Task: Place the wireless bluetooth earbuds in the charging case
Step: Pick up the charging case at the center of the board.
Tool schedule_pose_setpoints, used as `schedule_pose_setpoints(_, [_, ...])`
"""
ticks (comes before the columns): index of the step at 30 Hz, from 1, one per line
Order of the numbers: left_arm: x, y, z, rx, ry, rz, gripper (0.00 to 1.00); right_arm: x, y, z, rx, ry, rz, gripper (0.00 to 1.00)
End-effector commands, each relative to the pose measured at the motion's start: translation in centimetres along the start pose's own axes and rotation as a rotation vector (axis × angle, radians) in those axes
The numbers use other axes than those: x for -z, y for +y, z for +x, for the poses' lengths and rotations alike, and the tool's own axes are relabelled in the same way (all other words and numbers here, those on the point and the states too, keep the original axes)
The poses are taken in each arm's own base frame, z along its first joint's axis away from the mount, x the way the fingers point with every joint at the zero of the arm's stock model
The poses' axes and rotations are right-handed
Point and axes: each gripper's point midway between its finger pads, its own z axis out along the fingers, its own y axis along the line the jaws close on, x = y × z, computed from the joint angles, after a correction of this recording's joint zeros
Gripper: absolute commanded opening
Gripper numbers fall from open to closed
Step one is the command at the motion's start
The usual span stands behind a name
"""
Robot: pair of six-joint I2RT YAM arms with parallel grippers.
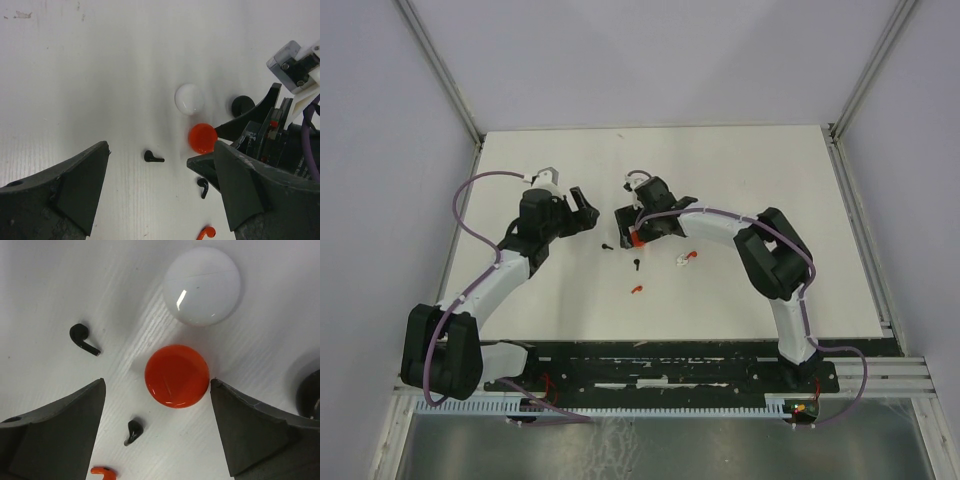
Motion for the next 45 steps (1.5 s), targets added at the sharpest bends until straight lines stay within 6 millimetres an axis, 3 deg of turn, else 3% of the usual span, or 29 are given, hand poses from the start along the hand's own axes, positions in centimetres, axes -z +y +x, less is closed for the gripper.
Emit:
schedule_pose_setpoints(1, [0.2, -0.6, -2.5, -0.044, -0.064, 0.002, 0.91, 0.0, 2.9, 0.0, 0.011, -0.027, -0.056, 0.93])
schedule_pose_setpoints(9, [0.8, -0.2, -2.9, -0.042, -0.087, -0.023, 0.91, 1.0, 5.0, 1.1, 0.046, -0.032, -0.051, 0.93])
schedule_pose_setpoints(15, [1.0, 0.0, -2.9, -0.040, -0.091, -0.032, 0.91, 1.8, 2.6, 0.6, 0.138, -0.058, 0.087, 0.93])
schedule_pose_setpoints(18, [0.9, 0.1, -2.8, -0.039, -0.087, -0.032, 0.91, 1.4, 1.4, 0.6, 0.212, -0.050, 0.138, 0.93])
schedule_pose_setpoints(25, [0.5, 0.1, -2.5, -0.034, -0.072, -0.030, 0.91, -0.1, 0.7, 0.6, 0.338, -0.046, 0.143, 0.90])
schedule_pose_setpoints(45, [-0.1, 0.3, -1.8, 0.010, -0.030, 0.000, 0.89, -2.9, 1.5, 1.5, 0.427, -0.038, 0.050, 0.72])
